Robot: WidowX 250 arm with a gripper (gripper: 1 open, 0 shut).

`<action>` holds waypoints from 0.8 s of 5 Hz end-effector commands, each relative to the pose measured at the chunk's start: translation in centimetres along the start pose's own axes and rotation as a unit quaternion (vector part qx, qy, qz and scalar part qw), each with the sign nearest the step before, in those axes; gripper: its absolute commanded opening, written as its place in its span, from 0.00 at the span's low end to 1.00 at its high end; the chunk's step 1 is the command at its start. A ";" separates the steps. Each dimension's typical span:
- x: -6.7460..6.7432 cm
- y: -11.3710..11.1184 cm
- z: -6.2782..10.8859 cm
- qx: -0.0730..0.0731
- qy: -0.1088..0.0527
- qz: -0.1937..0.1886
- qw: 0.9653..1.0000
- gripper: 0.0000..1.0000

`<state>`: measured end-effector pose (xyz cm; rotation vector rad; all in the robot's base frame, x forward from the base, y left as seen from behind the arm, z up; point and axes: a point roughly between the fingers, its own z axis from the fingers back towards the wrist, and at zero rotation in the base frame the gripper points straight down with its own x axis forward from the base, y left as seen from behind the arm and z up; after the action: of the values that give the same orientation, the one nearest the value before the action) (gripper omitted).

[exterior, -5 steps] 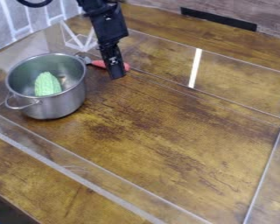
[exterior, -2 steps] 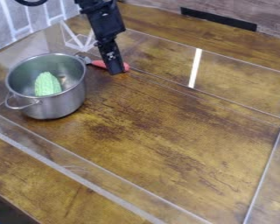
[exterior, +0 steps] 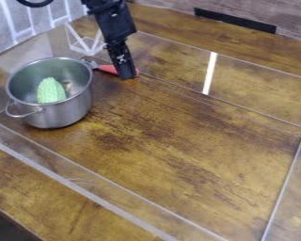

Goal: Move the orange spoon to the left

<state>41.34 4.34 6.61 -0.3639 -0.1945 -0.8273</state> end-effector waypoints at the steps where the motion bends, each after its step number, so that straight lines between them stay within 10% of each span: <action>1: 0.5 0.7 2.7 0.029 -0.023 -0.002 0.999 0.00; 4: 0.7 1.0 2.4 0.022 -0.035 0.000 0.999 0.00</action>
<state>41.73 4.33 6.22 -0.4005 -0.2125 -0.8146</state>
